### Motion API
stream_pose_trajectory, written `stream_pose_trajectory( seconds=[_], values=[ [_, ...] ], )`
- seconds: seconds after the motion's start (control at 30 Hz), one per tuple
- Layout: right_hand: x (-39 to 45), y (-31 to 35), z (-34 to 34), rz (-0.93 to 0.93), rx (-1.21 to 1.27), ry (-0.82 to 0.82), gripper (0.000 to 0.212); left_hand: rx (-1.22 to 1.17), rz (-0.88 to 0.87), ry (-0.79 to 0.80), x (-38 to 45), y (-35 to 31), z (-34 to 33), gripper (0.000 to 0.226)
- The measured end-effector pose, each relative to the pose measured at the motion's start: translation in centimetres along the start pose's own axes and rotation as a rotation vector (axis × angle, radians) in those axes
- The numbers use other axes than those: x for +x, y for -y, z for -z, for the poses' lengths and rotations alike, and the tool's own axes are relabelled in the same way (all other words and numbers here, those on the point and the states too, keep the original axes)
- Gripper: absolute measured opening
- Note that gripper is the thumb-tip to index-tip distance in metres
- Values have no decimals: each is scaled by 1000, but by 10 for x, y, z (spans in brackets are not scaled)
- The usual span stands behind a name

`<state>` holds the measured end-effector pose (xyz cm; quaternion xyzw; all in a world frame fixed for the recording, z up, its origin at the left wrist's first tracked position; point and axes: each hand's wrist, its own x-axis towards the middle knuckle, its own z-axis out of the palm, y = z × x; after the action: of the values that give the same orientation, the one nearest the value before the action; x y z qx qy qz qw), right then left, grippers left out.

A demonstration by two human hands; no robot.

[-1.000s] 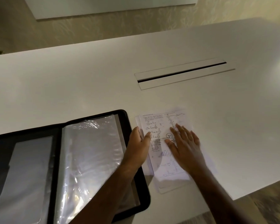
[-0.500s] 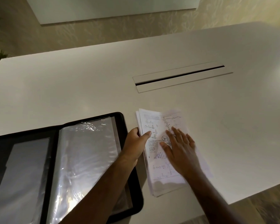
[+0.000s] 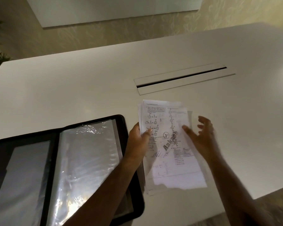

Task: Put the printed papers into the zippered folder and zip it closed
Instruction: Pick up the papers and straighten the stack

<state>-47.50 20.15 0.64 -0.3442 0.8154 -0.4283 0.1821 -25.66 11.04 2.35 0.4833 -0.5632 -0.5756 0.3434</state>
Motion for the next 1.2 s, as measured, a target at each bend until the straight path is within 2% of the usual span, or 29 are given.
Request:
stream_pose_trajectory(
  seconds=[0.07,0.1,0.17,0.23,0.43,0.53,0.7,0.87,1.03,1.1,1.2],
  values=[
    [17,7,15,-74,241,108,99,-58,-23,28,0,-8,5,24],
    [24,12,21,-94,380,175,98,-85,-37,48,-1,-14,8,26],
    [36,23,29,-38,545,285,75,-116,-91,92,-1,-29,13,26],
    [44,40,37,88,562,268,56,-123,-174,137,-1,-49,17,25],
    [42,93,60,390,755,112,32,-152,-477,207,-3,-104,28,25],
    [30,105,61,422,772,75,30,-109,-525,252,0,-111,33,31],
    [21,87,40,275,645,102,39,-33,-313,310,12,-86,33,39],
    [22,83,36,271,563,120,36,-47,-323,313,19,-90,35,36],
    [22,94,41,284,537,130,23,-16,-314,295,22,-101,32,25],
    [21,101,46,306,536,102,25,-37,-338,286,21,-107,32,24],
    [20,106,53,338,573,82,37,-57,-366,278,21,-113,35,35]
  ],
)
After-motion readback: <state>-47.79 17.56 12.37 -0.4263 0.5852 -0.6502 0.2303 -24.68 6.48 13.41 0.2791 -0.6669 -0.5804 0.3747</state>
